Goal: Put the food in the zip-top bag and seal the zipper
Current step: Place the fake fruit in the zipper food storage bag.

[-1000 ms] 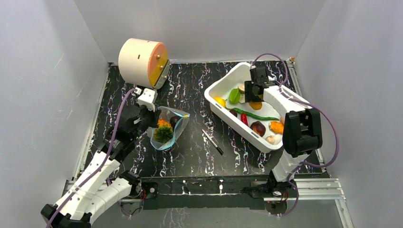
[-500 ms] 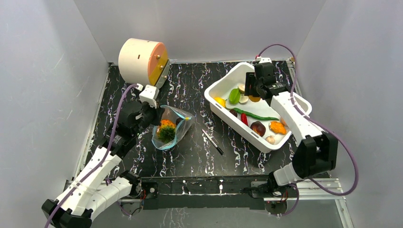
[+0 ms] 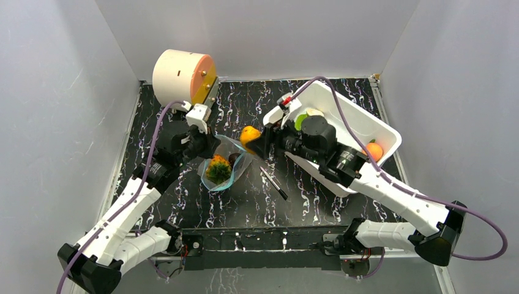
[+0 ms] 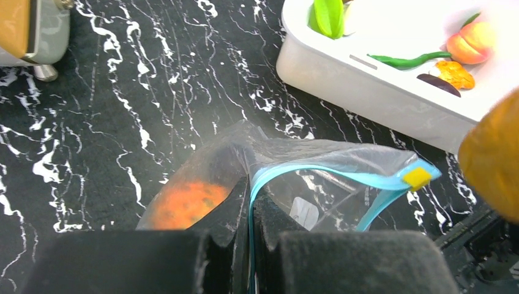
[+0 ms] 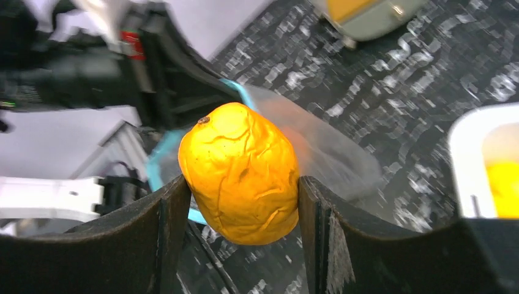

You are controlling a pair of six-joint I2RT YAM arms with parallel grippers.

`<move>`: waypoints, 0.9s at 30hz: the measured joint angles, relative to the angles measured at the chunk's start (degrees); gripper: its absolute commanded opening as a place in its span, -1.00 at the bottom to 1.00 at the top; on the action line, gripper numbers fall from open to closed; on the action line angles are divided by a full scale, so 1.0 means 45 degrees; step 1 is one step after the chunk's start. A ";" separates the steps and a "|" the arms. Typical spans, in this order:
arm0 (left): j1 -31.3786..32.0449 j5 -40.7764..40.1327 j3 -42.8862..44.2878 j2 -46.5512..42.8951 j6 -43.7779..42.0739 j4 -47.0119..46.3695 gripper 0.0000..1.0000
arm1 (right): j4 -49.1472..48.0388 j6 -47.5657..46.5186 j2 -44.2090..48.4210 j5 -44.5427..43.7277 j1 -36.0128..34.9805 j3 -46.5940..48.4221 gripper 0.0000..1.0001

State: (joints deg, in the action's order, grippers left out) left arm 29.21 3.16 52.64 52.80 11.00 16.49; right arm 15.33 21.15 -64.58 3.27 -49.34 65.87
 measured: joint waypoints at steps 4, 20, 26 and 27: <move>0.0000 0.0359 0.0520 0.0495 0.0340 0.0423 -1.00 | -0.2157 0.0549 0.0170 0.0340 -0.1044 -0.1098 -0.17; 0.0000 0.1088 0.1190 0.0792 0.1044 0.1156 -1.00 | -0.7057 0.0918 -0.1287 0.0792 -0.1870 -0.3094 -0.14; -0.0024 0.0942 0.1209 0.0568 0.0967 0.1433 -1.00 | -0.7470 0.0379 -0.1797 0.0423 -0.1870 -0.3123 -0.07; -0.0019 0.0884 0.1209 0.0486 0.0928 0.1447 -1.00 | -0.7470 0.0267 -0.1870 0.0345 -0.1870 -0.3123 -0.05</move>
State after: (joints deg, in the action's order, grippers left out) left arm 29.12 7.14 58.08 54.98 15.18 23.00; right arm -18.28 22.35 -72.99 4.82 -57.76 51.81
